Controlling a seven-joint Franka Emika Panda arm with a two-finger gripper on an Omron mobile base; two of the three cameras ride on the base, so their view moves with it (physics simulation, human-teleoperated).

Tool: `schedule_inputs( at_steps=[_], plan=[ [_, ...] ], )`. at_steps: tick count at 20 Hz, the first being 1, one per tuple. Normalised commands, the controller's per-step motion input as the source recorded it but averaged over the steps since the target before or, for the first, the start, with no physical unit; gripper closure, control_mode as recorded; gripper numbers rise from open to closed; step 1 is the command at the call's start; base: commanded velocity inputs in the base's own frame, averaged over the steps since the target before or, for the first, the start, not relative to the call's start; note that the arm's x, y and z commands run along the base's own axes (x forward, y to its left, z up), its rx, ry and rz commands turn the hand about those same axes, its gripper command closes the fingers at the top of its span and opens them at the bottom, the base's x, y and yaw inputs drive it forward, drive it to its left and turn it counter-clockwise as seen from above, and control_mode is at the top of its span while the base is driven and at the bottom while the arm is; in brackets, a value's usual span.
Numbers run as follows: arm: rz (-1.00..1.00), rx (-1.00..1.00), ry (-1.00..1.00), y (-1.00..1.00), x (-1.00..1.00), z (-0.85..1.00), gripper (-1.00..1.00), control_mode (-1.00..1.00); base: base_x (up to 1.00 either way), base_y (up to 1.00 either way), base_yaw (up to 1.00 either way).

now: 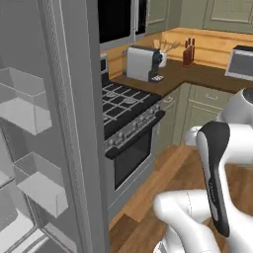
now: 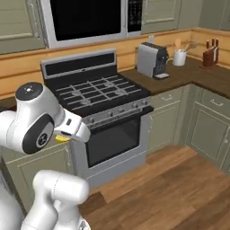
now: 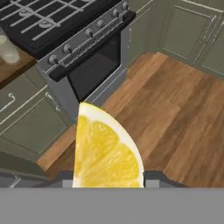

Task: Grab a lemon wedge from the fridge and one ice cube from the ice bowl, and put them in the glass of lemonade.

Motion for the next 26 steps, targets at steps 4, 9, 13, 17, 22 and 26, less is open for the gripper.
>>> schedule_inputs(
  at_steps=[4,9,13,17,22,26],
  plan=[
    [0.0,0.0,0.0,0.0,0.0,0.0,1.0,1.0,0.87,-0.45,0.74],
    [0.0,0.0,0.0,0.0,0.0,0.0,1.0,1.0,0.6,-0.31,0.91],
    [0.0,0.0,0.0,0.0,0.0,0.0,1.0,1.0,0.47,-0.34,0.91],
    [0.0,0.0,0.0,0.0,0.0,0.0,1.0,1.0,0.41,-0.73,0.74],
    [0.0,0.0,0.0,0.0,0.0,0.0,1.0,1.0,0.27,-0.79,0.18],
    [0.0,0.0,0.0,0.0,0.0,0.0,1.0,1.0,0.69,-0.14,0.0]
  ],
)
